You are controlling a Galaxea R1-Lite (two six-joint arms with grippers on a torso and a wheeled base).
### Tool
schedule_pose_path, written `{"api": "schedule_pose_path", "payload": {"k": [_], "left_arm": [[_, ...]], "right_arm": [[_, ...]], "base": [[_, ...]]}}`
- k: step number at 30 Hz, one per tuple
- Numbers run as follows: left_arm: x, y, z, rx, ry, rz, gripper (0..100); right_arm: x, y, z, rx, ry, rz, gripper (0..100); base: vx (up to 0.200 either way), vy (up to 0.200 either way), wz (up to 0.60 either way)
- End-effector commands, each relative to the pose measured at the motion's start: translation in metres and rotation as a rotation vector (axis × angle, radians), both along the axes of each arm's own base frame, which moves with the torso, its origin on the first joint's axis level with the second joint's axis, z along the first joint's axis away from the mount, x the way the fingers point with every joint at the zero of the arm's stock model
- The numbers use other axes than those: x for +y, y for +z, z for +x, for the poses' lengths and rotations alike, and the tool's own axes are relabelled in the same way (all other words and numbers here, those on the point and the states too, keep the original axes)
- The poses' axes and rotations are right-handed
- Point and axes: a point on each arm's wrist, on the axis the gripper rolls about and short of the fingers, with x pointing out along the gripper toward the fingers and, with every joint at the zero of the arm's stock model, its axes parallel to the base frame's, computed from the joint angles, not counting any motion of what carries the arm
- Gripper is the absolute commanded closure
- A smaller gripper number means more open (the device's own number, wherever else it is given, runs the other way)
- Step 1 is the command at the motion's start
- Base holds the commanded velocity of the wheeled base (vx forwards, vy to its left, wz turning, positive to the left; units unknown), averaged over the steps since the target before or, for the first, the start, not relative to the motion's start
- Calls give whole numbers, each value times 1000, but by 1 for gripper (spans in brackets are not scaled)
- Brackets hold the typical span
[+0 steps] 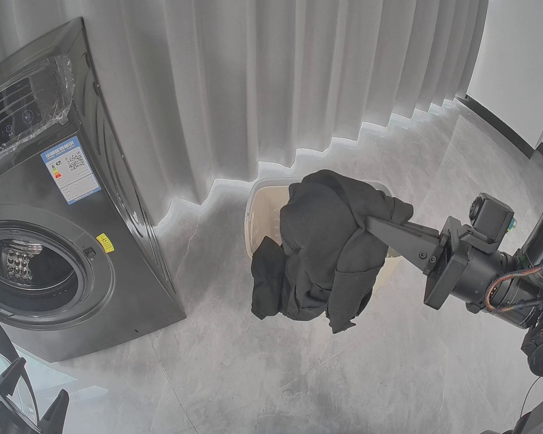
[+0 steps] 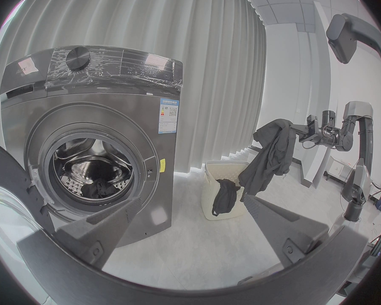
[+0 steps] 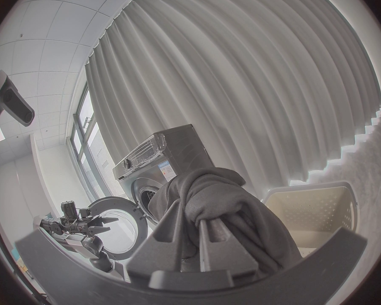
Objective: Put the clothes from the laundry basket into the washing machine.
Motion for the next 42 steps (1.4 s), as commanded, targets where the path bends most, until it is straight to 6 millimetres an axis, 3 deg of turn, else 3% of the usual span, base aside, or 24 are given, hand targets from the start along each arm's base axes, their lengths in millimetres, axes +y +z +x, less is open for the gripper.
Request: {"api": "schedule_pose_path", "payload": {"k": [1, 8, 20, 29, 42], "left_arm": [[0, -5, 1, 17, 0, 3, 0], [0, -5, 1, 17, 0, 4, 0], [0, -5, 1, 18, 0, 0, 0], [0, -5, 1, 18, 0, 0, 0], [0, -5, 1, 17, 1, 1, 0]], "right_arm": [[4, 1, -2, -15, 17, 6, 100], [4, 2, -2, -24, 18, 13, 100], [8, -1, -5, -8, 35, 10, 100], [10, -4, -4, -10, 37, -4, 100], [14, -11, -11, 10, 70, -27, 100]], "base": [[0, 0, 600], [0, 0, 600], [0, 0, 0], [0, 0, 600], [0, 0, 0]]}}
